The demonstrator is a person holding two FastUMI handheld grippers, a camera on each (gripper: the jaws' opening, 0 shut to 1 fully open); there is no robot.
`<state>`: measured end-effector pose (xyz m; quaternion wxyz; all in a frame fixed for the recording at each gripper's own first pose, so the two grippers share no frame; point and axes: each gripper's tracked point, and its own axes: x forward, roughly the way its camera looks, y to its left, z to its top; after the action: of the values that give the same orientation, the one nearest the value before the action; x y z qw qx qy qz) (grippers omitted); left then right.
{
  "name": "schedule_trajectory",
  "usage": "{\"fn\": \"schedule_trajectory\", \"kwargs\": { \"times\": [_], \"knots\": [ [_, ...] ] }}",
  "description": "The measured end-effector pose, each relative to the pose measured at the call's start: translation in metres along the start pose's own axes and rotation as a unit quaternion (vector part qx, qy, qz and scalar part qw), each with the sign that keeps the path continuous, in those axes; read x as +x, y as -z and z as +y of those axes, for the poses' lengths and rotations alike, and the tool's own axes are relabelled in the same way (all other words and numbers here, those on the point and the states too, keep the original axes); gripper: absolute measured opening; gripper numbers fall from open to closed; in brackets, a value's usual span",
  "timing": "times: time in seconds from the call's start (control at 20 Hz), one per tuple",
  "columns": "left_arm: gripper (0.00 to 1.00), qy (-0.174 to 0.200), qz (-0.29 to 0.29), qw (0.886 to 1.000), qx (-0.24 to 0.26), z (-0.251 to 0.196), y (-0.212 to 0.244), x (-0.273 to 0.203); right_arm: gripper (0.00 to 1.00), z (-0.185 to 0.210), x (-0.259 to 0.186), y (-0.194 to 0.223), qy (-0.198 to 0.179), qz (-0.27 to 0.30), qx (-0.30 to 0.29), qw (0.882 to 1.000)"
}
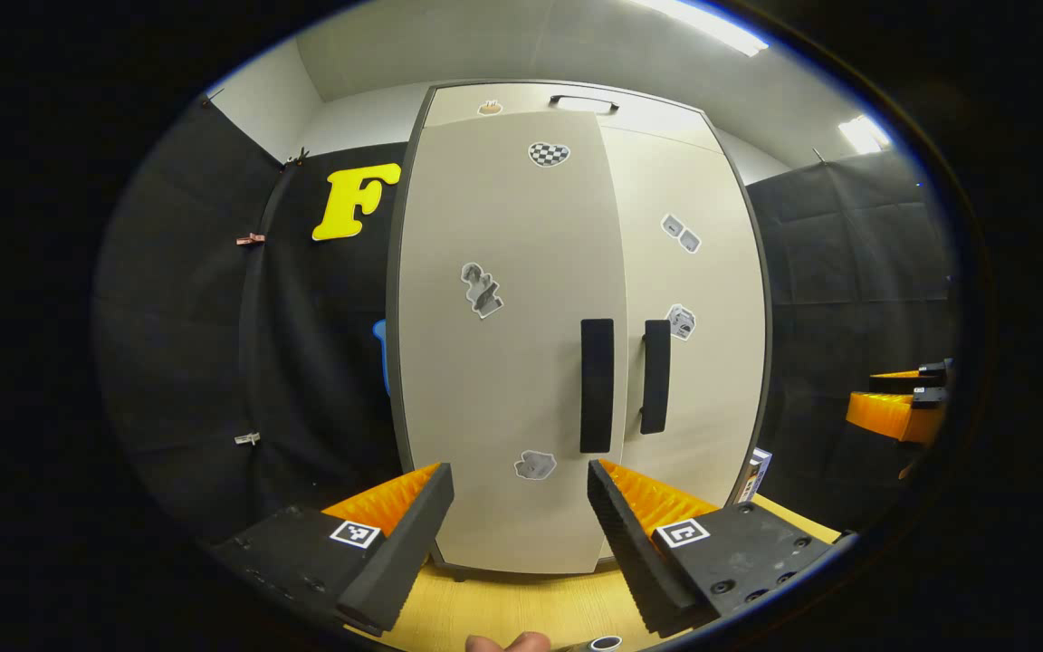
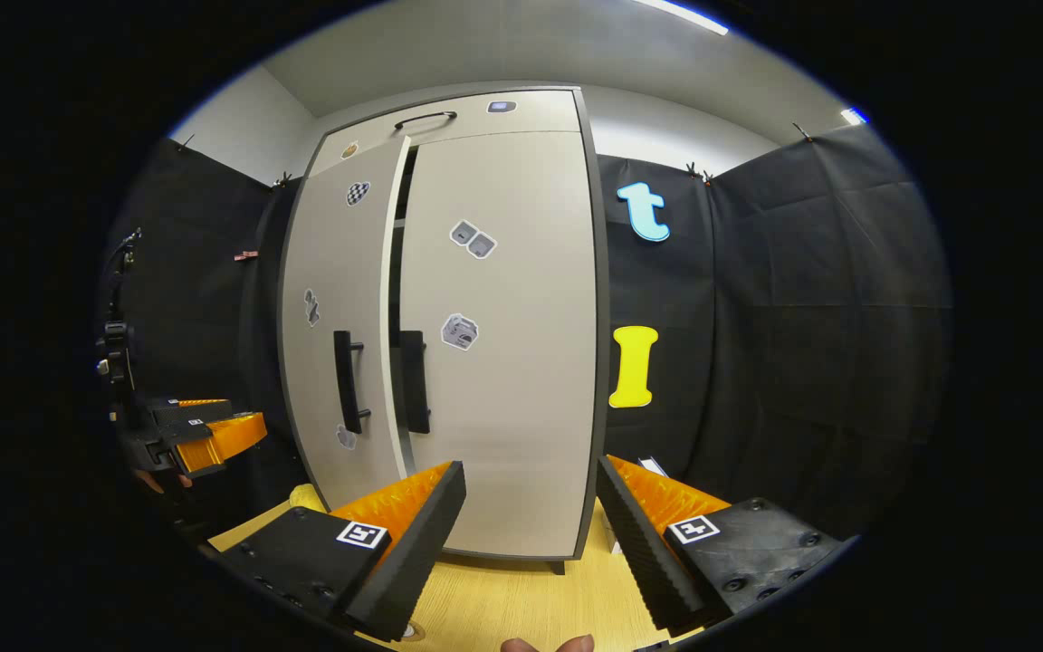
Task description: Grasp the bottle in the cabinet with the left hand and place it on the coaster, then close the right door with the right hand and the left door with the left hand.
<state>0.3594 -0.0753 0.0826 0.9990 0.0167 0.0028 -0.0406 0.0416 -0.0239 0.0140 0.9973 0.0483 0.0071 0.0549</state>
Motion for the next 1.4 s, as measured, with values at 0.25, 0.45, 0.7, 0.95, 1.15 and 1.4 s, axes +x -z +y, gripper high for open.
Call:
{"fn": "schedule_trajectory", "kwargs": {
  "times": [0.25, 0.45, 0.7, 0.95, 1.15, 1.4],
  "knots": [
    [0.95, 0.005, -0.012, 1.000, 0.016, 0.003, -0.008, -0.028, 0.97, 0.026, -0.005, -0.009, -0.015, -0.012, 0.000, 1.000],
    [0.94, 0.006, -0.014, 1.000, 0.021, 0.008, -0.007, -0.046, 0.97, 0.052, -0.008, -0.010, -0.029, -0.016, -0.002, 0.999],
    [0.94, 0.007, -0.005, 1.000, 0.019, 0.017, 0.004, -0.068, 0.97, 0.081, -0.016, -0.005, -0.046, -0.015, -0.009, 0.999],
    [0.94, 0.000, -0.002, 1.000, 0.018, 0.035, 0.010, -0.086, 0.97, 0.101, -0.025, -0.002, -0.052, -0.015, -0.008, 0.999],
    [0.94, -0.002, -0.006, 1.000, 0.018, 0.047, 0.007, -0.092, 0.97, 0.109, -0.031, -0.001, -0.050, -0.015, -0.006, 0.999],
    [0.94, 0.008, -0.009, 1.000, 0.023, 0.050, 0.007, -0.097, 0.97, 0.111, -0.035, 0.000, -0.042, -0.016, -0.007, 0.999]
  ]
}}
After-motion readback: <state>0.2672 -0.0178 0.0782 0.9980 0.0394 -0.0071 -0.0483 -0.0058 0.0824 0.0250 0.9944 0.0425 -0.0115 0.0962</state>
